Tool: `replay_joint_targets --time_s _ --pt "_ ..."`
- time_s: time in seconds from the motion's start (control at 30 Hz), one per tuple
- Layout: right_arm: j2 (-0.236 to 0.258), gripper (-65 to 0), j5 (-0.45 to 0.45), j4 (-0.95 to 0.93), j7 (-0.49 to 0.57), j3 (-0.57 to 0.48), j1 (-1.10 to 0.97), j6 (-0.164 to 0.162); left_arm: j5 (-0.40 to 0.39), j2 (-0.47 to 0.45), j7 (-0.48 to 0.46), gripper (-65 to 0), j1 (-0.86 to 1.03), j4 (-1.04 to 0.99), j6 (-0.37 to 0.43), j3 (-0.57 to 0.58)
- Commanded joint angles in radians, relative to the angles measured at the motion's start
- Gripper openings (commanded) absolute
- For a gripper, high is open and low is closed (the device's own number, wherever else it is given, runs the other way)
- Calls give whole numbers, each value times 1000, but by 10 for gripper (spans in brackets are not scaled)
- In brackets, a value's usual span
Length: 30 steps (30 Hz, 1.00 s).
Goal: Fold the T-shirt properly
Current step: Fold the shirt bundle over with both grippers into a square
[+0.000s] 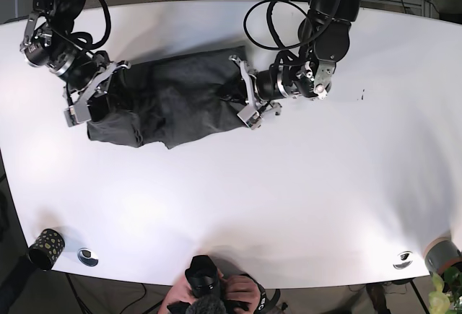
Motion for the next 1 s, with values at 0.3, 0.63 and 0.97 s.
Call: replay_joint_targets --time_s 0.3,0.63,0.97 --pt "-64 -636 -65 0 19 -175 66 10 79 16 87 -647 12 -25 3 41" --pt "-129 -634 -238 0 19 -306 86 10 79 15 87 -649 12 -25 3 36" --pt "-168 -209 -346 5 21 -320 118 9 76 16 85 -646 -5 -24 3 36"
